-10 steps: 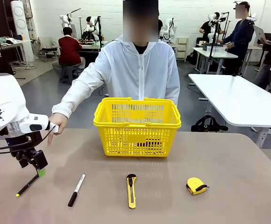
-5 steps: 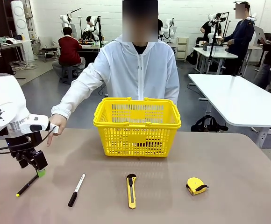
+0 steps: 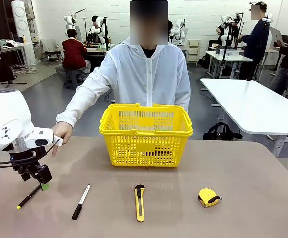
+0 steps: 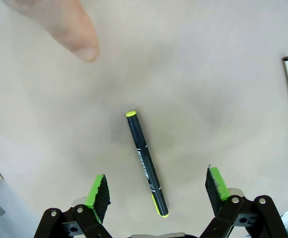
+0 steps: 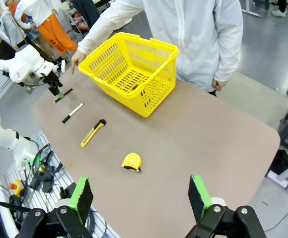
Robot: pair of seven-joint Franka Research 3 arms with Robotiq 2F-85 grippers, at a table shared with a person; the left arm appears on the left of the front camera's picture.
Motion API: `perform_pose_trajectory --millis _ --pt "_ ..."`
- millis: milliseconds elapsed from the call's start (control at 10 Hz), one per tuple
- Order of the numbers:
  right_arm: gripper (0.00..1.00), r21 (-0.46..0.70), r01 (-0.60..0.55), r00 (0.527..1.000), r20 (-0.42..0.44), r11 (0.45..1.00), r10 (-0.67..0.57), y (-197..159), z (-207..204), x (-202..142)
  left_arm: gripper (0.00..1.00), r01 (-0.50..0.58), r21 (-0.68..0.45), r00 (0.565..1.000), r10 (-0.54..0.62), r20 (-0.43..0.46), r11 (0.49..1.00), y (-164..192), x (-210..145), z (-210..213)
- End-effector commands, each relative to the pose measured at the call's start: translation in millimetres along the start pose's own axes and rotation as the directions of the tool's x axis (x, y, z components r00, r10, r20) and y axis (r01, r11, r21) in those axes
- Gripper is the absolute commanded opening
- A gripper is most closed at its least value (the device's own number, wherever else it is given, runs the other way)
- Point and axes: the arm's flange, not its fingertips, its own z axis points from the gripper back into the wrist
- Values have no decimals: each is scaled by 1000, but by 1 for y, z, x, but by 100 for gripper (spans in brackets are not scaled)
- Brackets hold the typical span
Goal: Place the items the person wants into the basket.
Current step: Pick up the item the person points to and place it in the Market Basket.
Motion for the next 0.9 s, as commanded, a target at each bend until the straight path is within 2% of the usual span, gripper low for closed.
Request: perform_pose_trajectory --millis 0,800 --pt "100 4 -2 1000 5 1000 2 0 -1 -1 100 -41 24 999 41 -18 999 1 -5 -11" --pt "100 4 -2 1000 5 1000 2 0 -1 -1 100 -55 34 997 56 -50 998 2 -1 -30"
